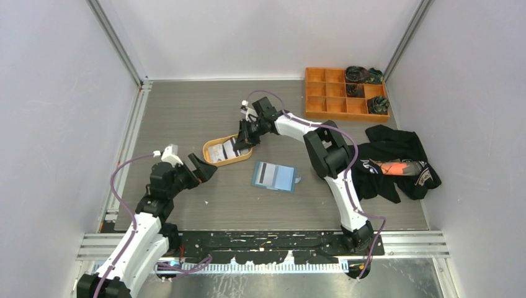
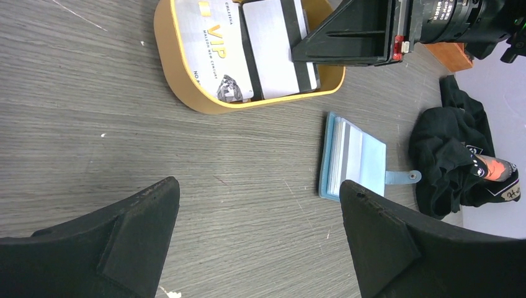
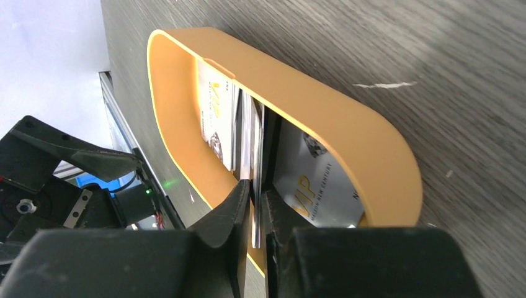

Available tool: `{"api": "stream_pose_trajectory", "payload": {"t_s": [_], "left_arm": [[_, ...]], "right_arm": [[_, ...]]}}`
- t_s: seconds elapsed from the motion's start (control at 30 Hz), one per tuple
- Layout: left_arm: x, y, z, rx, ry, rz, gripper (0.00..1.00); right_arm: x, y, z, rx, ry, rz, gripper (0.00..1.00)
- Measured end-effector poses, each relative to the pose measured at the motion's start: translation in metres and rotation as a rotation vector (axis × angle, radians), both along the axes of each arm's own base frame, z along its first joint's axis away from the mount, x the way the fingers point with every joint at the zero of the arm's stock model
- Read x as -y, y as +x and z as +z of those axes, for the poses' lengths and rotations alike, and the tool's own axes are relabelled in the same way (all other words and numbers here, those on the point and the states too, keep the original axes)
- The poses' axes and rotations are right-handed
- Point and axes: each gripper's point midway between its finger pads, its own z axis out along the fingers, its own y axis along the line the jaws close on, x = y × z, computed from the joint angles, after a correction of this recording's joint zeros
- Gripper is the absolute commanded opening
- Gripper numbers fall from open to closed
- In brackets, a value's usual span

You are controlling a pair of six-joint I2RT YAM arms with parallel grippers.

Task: Put the credit cards into the card holder
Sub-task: Pick up the credit card from the storage box.

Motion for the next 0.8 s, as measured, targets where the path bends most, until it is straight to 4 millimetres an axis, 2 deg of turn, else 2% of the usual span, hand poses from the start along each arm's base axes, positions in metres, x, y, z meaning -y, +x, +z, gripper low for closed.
{"api": "stream_pose_trajectory", "payload": {"t_s": [0.4, 0.8], "left_arm": [[0.001, -0.001, 0.000, -0.009, -0.016, 0.007, 1.00], [0.001, -0.002, -0.001, -0.013, -0.018, 0.005, 1.00]], "right_arm": [[0.003, 0.002, 0.002, -0.023, 0.013, -0.011, 0.26], [-0.023, -0.008, 0.003, -0.019, 0.022, 0.029, 0.29]]}}
